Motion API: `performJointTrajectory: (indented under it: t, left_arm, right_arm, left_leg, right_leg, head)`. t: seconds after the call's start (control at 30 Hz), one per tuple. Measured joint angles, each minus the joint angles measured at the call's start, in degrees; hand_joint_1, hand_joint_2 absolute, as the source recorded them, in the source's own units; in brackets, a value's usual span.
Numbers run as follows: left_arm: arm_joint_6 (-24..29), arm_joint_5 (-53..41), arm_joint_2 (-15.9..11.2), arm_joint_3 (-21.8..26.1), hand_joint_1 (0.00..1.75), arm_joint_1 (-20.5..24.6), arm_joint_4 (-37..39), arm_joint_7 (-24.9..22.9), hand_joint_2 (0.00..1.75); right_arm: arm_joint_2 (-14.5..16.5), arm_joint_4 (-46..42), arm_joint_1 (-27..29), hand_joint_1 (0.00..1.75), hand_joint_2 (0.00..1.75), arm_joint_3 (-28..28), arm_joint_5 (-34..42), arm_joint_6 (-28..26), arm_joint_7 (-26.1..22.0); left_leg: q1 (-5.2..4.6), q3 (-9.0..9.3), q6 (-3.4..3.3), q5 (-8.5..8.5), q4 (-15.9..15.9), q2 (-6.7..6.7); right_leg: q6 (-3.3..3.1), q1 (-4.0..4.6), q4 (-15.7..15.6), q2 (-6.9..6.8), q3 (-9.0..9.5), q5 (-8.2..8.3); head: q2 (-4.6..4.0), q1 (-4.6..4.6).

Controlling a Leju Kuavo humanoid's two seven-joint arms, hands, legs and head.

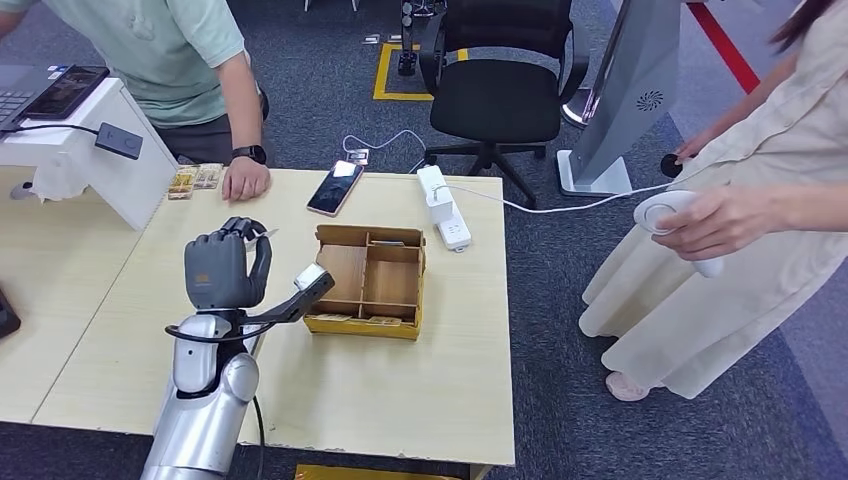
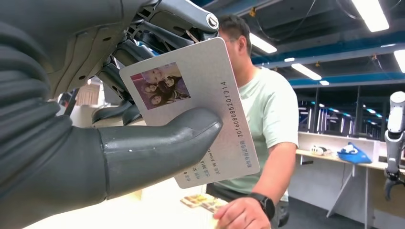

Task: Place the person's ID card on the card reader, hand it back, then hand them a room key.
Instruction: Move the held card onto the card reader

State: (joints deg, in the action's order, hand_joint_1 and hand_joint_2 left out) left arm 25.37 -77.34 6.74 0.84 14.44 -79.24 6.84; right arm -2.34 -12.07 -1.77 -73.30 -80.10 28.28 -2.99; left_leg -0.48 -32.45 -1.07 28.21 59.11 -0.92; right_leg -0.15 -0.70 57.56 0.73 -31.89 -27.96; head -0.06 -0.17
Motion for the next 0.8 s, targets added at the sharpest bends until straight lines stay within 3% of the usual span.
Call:
performJointTrajectory:
  t: [0.37,0.63,0.8]
  left_arm:
    - [2.03,-3.29,-0.41,0.85,1.75,-1.31,0.08,-0.45,1.75]
    - [-7.98,6.08,0.13,3.18,1.75,-2.23,-0.23,-1.40,1.75]
    - [-15.48,17.13,1.30,5.97,1.75,-3.02,-2.08,-0.44,1.75]
  right_arm:
    - [0.00,-0.01,0.14,0.00,0.00,-0.71,-0.09,-0.01,0.00]
    - [0.02,-0.26,0.15,0.00,0.00,-1.15,-0.09,-0.02,0.53]
    - [0.02,-0.46,0.15,0.00,0.00,-1.32,-0.26,-0.04,0.62]
  left_leg:
    - [0.00,0.00,0.00,0.00,0.00,0.00]
    - [0.00,0.00,0.00,0.00,0.00,0.00]
    - [0.00,-0.01,0.00,0.00,0.00,0.00]
  right_leg:
    - [0.00,0.00,0.00,0.00,0.00,0.00]
    - [0.00,0.00,0.00,0.00,0.00,0.00]
    - [0.00,0.00,0.00,0.01,0.00,0.00]
  head:
    - [-0.01,0.00]
    - [0.00,-0.01]
    - [0.00,0.00]
